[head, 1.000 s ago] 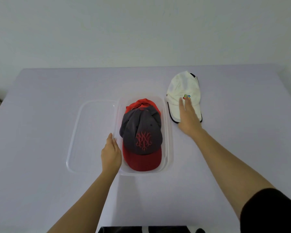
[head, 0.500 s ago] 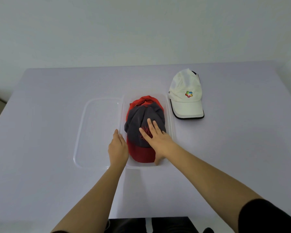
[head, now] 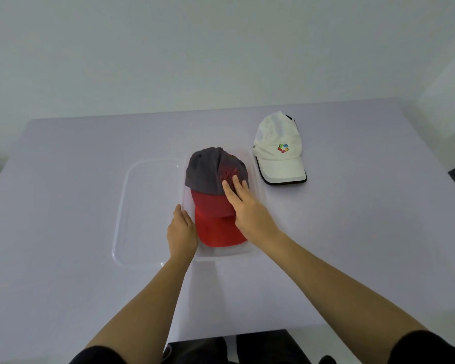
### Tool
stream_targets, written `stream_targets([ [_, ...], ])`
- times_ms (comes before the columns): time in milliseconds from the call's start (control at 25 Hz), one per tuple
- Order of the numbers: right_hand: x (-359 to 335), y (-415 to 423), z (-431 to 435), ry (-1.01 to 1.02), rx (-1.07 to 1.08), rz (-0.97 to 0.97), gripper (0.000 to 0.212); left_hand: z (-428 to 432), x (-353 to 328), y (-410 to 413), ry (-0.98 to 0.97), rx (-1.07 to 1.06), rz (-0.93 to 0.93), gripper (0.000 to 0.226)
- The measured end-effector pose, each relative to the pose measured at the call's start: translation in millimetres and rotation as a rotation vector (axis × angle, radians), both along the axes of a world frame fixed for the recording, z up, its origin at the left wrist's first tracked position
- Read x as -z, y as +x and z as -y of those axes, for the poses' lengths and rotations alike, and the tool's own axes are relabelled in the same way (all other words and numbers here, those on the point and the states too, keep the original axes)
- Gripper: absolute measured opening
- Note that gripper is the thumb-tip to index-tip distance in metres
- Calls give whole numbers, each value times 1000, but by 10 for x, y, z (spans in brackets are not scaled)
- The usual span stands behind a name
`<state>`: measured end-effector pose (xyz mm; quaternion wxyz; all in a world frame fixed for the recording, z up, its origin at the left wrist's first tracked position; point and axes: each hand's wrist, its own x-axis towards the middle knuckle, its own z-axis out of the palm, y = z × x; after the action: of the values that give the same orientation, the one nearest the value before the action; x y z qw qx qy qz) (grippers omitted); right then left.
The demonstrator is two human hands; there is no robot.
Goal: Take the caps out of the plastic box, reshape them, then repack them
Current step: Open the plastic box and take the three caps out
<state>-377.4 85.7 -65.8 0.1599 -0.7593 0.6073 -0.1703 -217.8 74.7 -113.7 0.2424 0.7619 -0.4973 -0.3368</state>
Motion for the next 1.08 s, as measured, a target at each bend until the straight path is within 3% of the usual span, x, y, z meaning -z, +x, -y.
stream_targets([
  [120,-127,-243,-56,-372,125,72,86,6,32,21,-2,8,10,46],
  [280,56,-800,-447,-578,289,59,78,-7,20,-2,1,10,8,45],
  [440,649,-1173,-1135,-425,366,-113,107,-2,23,-8,-18,12,29,44],
  [640,1050,-1308,-1380,-113,351,-226,118,-9,25,-10,-21,21,47,42],
  [920,955,-1475,-1114,97,148,-210,107,-39,14,9,-12,6,40,42],
  [1080,752,-1306,-930,63,240,-32,88,-24,-3,-33,-10,22,35,43],
])
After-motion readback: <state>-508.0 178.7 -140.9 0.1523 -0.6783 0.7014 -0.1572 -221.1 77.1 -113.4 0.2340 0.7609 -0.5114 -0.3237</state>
